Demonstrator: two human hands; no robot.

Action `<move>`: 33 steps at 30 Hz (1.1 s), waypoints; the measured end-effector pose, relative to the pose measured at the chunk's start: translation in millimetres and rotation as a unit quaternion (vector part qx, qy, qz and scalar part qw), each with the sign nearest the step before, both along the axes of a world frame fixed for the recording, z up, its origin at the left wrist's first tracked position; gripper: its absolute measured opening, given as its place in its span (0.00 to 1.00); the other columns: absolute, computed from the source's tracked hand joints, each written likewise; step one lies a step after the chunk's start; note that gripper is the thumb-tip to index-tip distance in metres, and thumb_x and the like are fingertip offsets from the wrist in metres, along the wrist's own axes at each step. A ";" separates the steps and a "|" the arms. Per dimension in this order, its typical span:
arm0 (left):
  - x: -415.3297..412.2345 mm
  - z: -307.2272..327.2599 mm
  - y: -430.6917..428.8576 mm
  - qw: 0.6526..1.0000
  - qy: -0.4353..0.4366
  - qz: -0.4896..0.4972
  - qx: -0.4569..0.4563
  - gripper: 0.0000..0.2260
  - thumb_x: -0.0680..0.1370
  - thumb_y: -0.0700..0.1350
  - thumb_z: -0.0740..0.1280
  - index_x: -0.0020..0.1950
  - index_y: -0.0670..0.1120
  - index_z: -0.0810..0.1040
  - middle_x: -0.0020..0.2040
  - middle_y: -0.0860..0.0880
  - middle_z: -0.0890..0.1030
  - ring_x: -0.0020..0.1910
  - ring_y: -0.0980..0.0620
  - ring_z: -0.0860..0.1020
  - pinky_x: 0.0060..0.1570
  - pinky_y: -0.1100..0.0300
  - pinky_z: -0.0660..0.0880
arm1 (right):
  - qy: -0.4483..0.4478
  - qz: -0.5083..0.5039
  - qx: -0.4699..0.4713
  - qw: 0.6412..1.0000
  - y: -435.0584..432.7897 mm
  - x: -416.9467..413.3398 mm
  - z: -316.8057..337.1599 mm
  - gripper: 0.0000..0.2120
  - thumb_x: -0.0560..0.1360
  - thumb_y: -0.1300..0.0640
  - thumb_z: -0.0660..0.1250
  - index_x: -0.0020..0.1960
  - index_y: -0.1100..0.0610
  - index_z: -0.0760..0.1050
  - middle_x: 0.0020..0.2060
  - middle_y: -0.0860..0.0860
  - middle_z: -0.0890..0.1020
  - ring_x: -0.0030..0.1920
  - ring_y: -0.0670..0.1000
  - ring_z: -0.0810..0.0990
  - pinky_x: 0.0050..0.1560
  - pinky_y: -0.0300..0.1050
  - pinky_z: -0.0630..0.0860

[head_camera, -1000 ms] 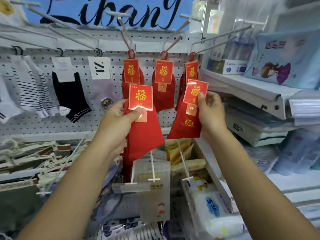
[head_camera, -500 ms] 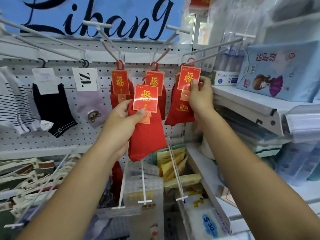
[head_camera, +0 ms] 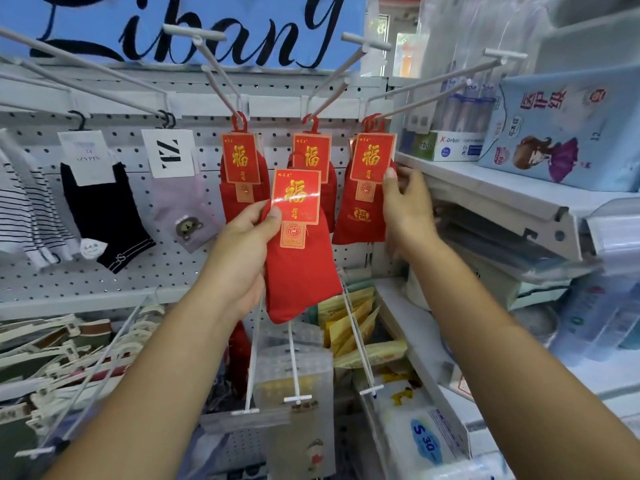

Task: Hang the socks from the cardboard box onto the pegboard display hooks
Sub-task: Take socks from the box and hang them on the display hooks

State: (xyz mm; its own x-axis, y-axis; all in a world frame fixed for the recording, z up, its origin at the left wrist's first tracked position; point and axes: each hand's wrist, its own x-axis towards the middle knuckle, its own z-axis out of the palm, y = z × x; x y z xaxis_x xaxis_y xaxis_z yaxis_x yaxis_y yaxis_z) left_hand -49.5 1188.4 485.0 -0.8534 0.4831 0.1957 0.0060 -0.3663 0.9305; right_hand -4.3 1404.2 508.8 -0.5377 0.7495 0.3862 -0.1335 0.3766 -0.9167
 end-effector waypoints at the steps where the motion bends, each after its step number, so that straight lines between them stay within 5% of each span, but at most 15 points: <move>1: 0.1 -1.5 0.2 1.000 -0.009 -0.005 0.002 0.11 0.85 0.45 0.63 0.64 0.49 0.80 0.55 0.46 0.87 0.54 0.47 0.86 0.52 0.50 0.83 | 0.000 -0.009 0.009 1.000 -4.8 6.7 -6.0 0.22 0.84 0.45 0.57 0.74 0.54 0.65 0.60 0.46 0.78 0.47 0.38 0.76 0.44 0.39 0.74; 5: 1.7 -8.1 1.6 0.999 -0.032 -0.024 0.005 0.11 0.85 0.45 0.63 0.64 0.49 0.80 0.55 0.45 0.87 0.54 0.47 0.86 0.51 0.50 0.83 | 0.026 -0.033 0.059 0.997 -31.8 34.3 -27.2 0.19 0.83 0.47 0.60 0.71 0.54 0.69 0.65 0.50 0.78 0.63 0.46 0.77 0.63 0.48 0.76; 10: 11.1 -20.2 11.7 0.998 -0.052 -0.028 -0.015 0.11 0.83 0.44 0.65 0.64 0.48 0.81 0.53 0.45 0.87 0.51 0.48 0.86 0.48 0.53 0.84 | -0.035 0.114 0.015 0.993 -65.3 49.3 -34.9 0.20 0.80 0.43 0.65 0.65 0.55 0.75 0.54 0.47 0.83 0.54 0.44 0.83 0.54 0.42 0.80; 16: 14.7 -25.6 10.1 0.997 -0.045 -0.008 -0.056 0.08 0.82 0.45 0.67 0.58 0.46 0.83 0.52 0.44 0.87 0.49 0.48 0.86 0.47 0.49 0.84 | -0.038 0.173 -0.020 0.984 -70.7 46.5 -33.7 0.10 0.80 0.54 0.69 0.57 0.59 0.81 0.47 0.55 0.87 0.47 0.52 0.87 0.51 0.50 0.84; 22: 4.1 -1.4 -9.2 0.982 0.086 0.149 -0.076 0.09 0.80 0.50 0.70 0.59 0.51 0.81 0.54 0.53 0.85 0.54 0.57 0.84 0.52 0.56 0.84 | -0.023 0.123 0.029 0.992 -62.0 31.7 -17.6 0.05 0.80 0.54 0.69 0.51 0.54 0.81 0.44 0.53 0.86 0.46 0.52 0.86 0.53 0.55 0.82; 28: -1.5 52.9 -19.2 0.936 0.237 0.254 -0.066 0.16 0.80 0.53 0.70 0.66 0.61 0.72 0.63 0.65 0.76 0.62 0.70 0.74 0.66 0.55 0.75 | 0.035 0.098 0.040 0.994 -50.6 1.0 17.7 0.04 0.81 0.54 0.67 0.52 0.54 0.79 0.42 0.52 0.85 0.41 0.49 0.84 0.40 0.41 0.79; 33: -0.2 78.5 -17.4 0.916 0.298 0.258 -0.073 0.13 0.81 0.49 0.69 0.64 0.60 0.73 0.61 0.64 0.77 0.67 0.63 0.74 0.71 0.52 0.72 | 0.018 0.129 0.076 0.989 -42.7 -23.8 34.9 0.06 0.80 0.55 0.68 0.55 0.56 0.79 0.47 0.55 0.85 0.48 0.54 0.84 0.52 0.49 0.81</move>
